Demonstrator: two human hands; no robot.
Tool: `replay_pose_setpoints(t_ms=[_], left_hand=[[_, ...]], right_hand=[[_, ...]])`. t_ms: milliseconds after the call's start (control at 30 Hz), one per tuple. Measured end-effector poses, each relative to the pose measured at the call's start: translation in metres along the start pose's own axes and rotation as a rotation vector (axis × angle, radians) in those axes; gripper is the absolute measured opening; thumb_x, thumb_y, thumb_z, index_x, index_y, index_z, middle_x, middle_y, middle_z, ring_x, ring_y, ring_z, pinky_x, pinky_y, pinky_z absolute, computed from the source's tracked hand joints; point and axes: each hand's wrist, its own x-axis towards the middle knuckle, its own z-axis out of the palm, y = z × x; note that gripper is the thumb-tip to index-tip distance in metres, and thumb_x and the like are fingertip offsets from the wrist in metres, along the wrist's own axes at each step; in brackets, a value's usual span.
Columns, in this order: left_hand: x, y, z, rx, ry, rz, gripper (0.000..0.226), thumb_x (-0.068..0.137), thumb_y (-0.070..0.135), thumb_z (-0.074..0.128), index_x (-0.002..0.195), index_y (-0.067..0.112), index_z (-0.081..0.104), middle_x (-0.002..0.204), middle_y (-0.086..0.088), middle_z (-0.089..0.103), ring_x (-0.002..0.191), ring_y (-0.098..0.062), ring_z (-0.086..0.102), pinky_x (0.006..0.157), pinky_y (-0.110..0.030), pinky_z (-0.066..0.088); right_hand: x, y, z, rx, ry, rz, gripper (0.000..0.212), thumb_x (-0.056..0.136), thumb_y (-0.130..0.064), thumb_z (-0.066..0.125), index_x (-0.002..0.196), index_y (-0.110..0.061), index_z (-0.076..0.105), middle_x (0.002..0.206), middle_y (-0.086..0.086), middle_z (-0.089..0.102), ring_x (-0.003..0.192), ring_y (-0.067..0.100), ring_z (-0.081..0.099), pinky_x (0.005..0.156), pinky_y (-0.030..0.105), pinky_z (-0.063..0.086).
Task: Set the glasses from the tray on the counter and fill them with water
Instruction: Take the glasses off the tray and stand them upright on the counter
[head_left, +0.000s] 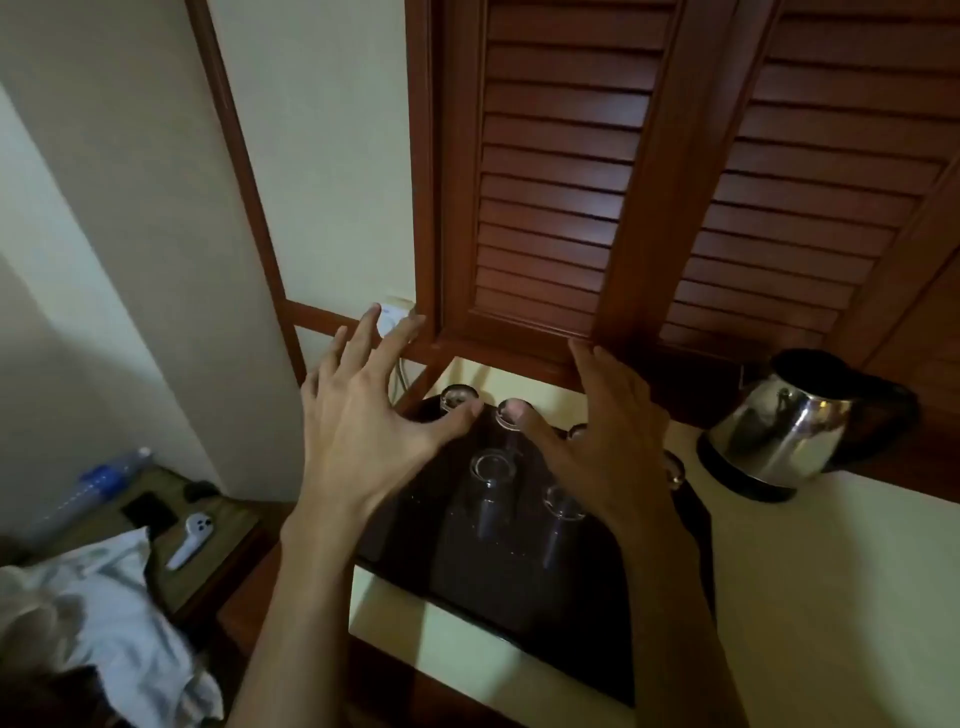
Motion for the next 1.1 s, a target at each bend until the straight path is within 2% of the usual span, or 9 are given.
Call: replay_pose_setpoints(t_ms=[133, 233, 400, 533, 667, 733, 833, 933, 1100], left_hand=[[0.007, -0.019, 0.021, 0.000, -0.108, -0.072, 0.088, 0.082, 0.059, 0.074, 0.156, 0.040, 0.032, 0.170, 0.002, 0.022, 0.155, -0.028, 0.022, 0.123, -0.053, 0.020], [0.008, -0.029, 0.053, 0.005, -0.158, -0.136, 0.078, 0.090, 0.045, 0.072, 0.156, 0.032, 0.031, 0.165, 0.000, 0.031, 0.152, -0.024, 0.029, 0.122, -0.045, 0.026], [0.018, -0.036, 0.088, 0.160, -0.255, -0.219, 0.079, 0.097, 0.053, 0.058, 0.157, 0.013, 0.026, 0.160, -0.010, 0.036, 0.148, -0.027, 0.034, 0.118, -0.042, 0.036], [0.025, -0.039, 0.106, 0.338, -0.375, -0.147, 0.068, 0.103, 0.049, 0.048, 0.154, 0.009, 0.029, 0.152, -0.013, 0.045, 0.140, -0.031, 0.043, 0.114, -0.040, 0.038], [0.034, -0.044, 0.109, 0.488, -0.442, -0.087, 0.047, 0.107, 0.042, 0.040, 0.142, 0.011, 0.044, 0.140, -0.013, 0.056, 0.131, -0.030, 0.052, 0.108, -0.040, 0.042], [0.041, -0.046, 0.107, 0.526, -0.497, -0.089, 0.043, 0.106, 0.037, 0.046, 0.140, 0.012, 0.047, 0.142, -0.014, 0.055, 0.132, -0.031, 0.052, 0.108, -0.042, 0.043], [0.045, -0.045, 0.106, 0.553, -0.558, -0.066, 0.057, 0.100, 0.031, 0.061, 0.148, 0.011, 0.040, 0.146, -0.015, 0.050, 0.134, -0.032, 0.051, 0.104, -0.042, 0.049], [0.043, -0.048, 0.109, 0.519, -0.536, -0.033, 0.061, 0.102, 0.029, 0.059, 0.154, 0.009, 0.033, 0.148, -0.016, 0.048, 0.134, -0.033, 0.050, 0.101, -0.041, 0.052], [0.050, -0.048, 0.095, 0.447, -0.482, -0.039, 0.047, 0.104, 0.032, 0.054, 0.145, 0.012, 0.043, 0.144, -0.015, 0.051, 0.132, -0.032, 0.052, 0.100, -0.040, 0.051]], right_hand=[[0.026, -0.016, 0.023, -0.010, -0.081, -0.062, 0.082, 0.092, -0.065, 0.055, 0.159, -0.026, 0.026, 0.160, 0.003, 0.035, 0.144, 0.024, 0.028, 0.113, 0.043, 0.028], [0.055, -0.026, 0.051, -0.030, -0.161, -0.117, 0.067, 0.097, -0.051, 0.058, 0.154, -0.022, 0.035, 0.152, 0.005, 0.043, 0.136, 0.023, 0.035, 0.102, 0.035, 0.034], [0.099, -0.042, 0.106, -0.125, -0.381, -0.179, 0.054, 0.101, -0.039, 0.056, 0.149, -0.017, 0.042, 0.151, 0.011, 0.043, 0.139, 0.027, 0.036, 0.102, 0.038, 0.038], [0.114, -0.036, 0.138, -0.156, -0.513, -0.202, 0.040, 0.103, -0.034, 0.049, 0.135, -0.011, 0.056, 0.132, 0.018, 0.057, 0.126, 0.034, 0.050, 0.096, 0.042, 0.046], [0.121, -0.037, 0.150, -0.214, -0.535, -0.207, 0.031, 0.105, -0.027, 0.042, 0.111, -0.004, 0.061, 0.115, 0.019, 0.061, 0.110, 0.035, 0.056, 0.078, 0.037, 0.042], [0.121, -0.040, 0.153, -0.293, -0.534, -0.241, 0.028, 0.105, -0.025, 0.041, 0.111, -0.005, 0.060, 0.116, 0.018, 0.059, 0.110, 0.034, 0.055, 0.076, 0.037, 0.039], [0.121, -0.042, 0.159, -0.393, -0.511, -0.298, 0.023, 0.106, -0.022, 0.044, 0.117, -0.008, 0.059, 0.121, 0.015, 0.057, 0.116, 0.032, 0.053, 0.080, 0.036, 0.040], [0.122, -0.041, 0.163, -0.409, -0.483, -0.325, 0.022, 0.107, -0.020, 0.042, 0.117, -0.008, 0.058, 0.122, 0.016, 0.057, 0.117, 0.031, 0.052, 0.079, 0.034, 0.038], [0.124, -0.044, 0.152, -0.322, -0.422, -0.296, 0.020, 0.105, -0.019, 0.044, 0.111, -0.006, 0.059, 0.114, 0.014, 0.057, 0.109, 0.030, 0.054, 0.075, 0.034, 0.034]])
